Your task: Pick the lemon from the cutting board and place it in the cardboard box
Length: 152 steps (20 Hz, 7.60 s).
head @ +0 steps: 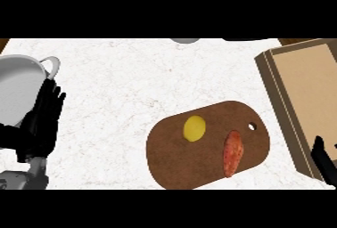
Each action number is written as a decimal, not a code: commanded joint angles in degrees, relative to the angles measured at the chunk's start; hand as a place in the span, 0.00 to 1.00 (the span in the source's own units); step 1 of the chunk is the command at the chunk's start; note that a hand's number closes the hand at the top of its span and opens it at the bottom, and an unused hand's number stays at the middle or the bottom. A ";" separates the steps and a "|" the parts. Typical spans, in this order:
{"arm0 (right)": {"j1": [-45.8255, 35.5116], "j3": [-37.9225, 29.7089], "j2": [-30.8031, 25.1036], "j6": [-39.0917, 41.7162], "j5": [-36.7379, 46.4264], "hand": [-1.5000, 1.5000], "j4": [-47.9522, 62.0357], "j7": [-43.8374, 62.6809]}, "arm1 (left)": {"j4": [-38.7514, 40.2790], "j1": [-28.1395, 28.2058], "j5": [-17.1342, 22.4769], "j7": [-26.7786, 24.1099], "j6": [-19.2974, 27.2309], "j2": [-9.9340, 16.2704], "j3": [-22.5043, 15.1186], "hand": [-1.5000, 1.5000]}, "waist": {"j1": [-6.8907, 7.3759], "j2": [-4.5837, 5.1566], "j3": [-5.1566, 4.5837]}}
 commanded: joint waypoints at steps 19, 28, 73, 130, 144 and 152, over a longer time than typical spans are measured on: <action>27.08 27.69 -7.04 -3.37 32.25 0.00 -35.79 43.92 | -3.34 -4.36 -1.35 4.79 -1.72 -1.57 -5.48 0.50 | 9.64 2.30 0.32; 16.47 29.37 -2.17 8.80 52.99 0.00 -43.37 73.27 | -2.60 -4.61 -1.70 5.60 -1.62 -2.66 -5.62 0.50 | 9.48 1.91 0.52; -23.35 30.97 18.26 10.99 64.29 0.00 -3.71 91.46 | -3.26 -0.13 -5.24 4.85 -7.12 -4.65 0.36 0.50 | 7.68 0.98 1.00; -26.72 57.72 6.20 54.78 69.07 1.00 -49.93 63.49 | -3.85 -0.82 -10.89 9.91 -8.67 -10.40 5.85 0.50 | 5.52 0.43 0.96; -33.98 19.06 6.66 65.60 58.00 1.00 -54.13 66.45 | -7.93 -1.05 -10.60 12.88 -10.64 -8.49 7.78 0.50 | 6.91 0.84 1.04; -34.02 -6.21 -1.63 68.81 45.81 1.00 -42.80 51.77 | -5.96 2.61 -12.74 7.93 -11.10 -11.72 6.42 0.50 | 6.83 0.85 1.06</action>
